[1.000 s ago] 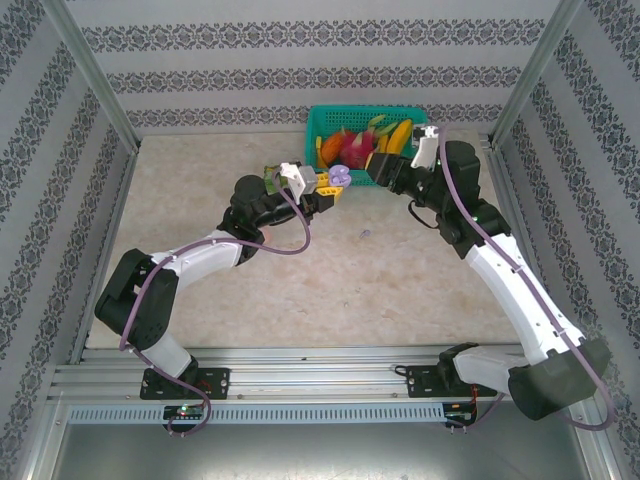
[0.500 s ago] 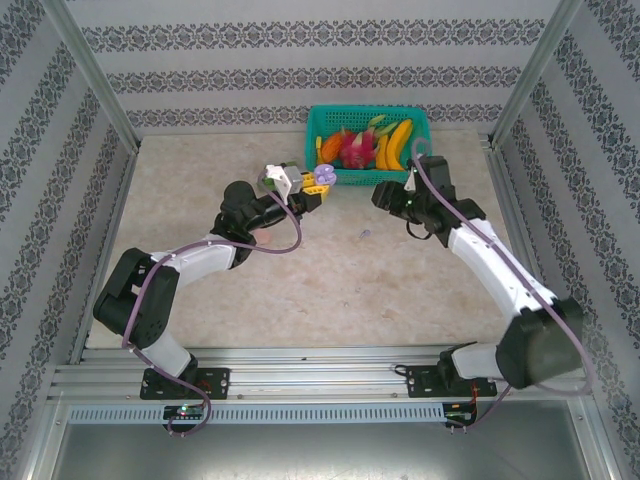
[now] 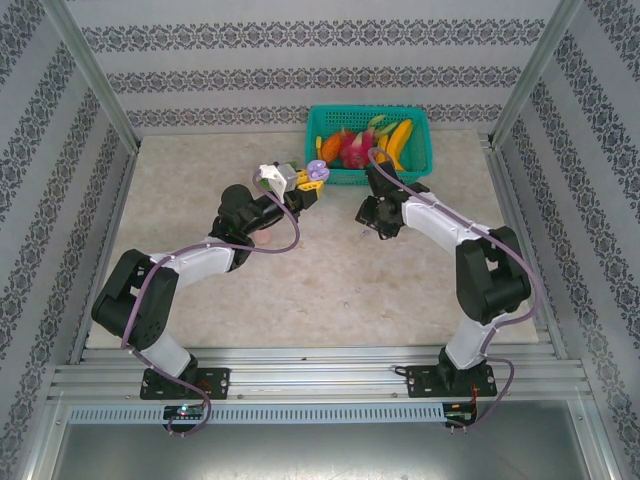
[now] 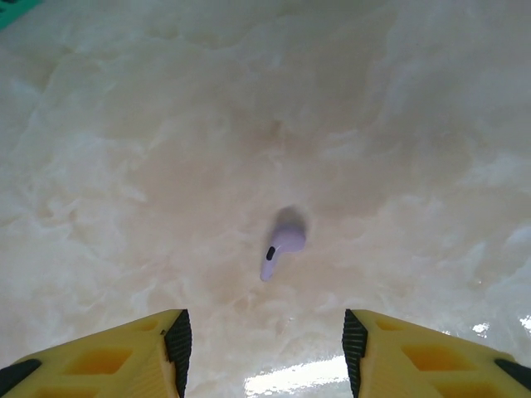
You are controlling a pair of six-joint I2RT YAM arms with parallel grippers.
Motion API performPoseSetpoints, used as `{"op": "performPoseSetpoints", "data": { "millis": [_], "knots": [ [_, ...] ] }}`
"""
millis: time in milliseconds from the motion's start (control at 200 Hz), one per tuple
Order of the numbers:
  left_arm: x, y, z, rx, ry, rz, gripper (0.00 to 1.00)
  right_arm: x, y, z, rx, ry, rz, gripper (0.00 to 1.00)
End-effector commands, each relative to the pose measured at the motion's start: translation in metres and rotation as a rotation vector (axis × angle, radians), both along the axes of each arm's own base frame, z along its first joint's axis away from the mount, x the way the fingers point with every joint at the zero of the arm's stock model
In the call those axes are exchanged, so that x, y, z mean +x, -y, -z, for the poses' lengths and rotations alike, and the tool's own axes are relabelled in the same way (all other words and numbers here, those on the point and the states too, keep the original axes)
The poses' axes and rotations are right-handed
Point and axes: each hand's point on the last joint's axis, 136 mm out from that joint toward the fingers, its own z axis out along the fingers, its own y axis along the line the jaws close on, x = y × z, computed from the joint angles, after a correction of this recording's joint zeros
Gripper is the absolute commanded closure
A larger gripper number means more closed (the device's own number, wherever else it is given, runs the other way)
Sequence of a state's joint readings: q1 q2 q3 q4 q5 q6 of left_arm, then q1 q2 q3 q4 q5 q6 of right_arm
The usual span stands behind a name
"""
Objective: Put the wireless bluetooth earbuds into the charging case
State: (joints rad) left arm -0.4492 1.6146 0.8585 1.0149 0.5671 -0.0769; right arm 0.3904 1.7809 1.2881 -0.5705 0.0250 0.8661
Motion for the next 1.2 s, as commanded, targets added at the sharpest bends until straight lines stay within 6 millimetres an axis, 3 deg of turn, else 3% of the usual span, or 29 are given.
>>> {"op": "performPoseSetpoints", "data": {
  "millis": [0, 505, 769, 1194],
  "knots": [
    [-0.005, -0.009, -0.025, -0.055, 0.065, -0.014, 1.0, 0.004, 0.006, 0.005, -0.055, -0.031, 0.113, 0.46],
    [-0.005, -0.009, -0.027, -0.073, 0.062, -0.013, 1.0, 0.013, 0.001, 0.044, -0.24, -0.153, 0.052, 0.45],
    [-0.004, -0.008, -0.026, -0.072, 0.056, -0.01, 1.0, 0.004, -0.004, 0.057, -0.252, -0.183, -0.001, 0.46],
    [0.0, -0.007, -0.027, -0.083, 0.046, -0.009, 1.0, -0.01, 0.008, 0.069, -0.278, -0.221, -0.033, 0.47]
  ]
}}
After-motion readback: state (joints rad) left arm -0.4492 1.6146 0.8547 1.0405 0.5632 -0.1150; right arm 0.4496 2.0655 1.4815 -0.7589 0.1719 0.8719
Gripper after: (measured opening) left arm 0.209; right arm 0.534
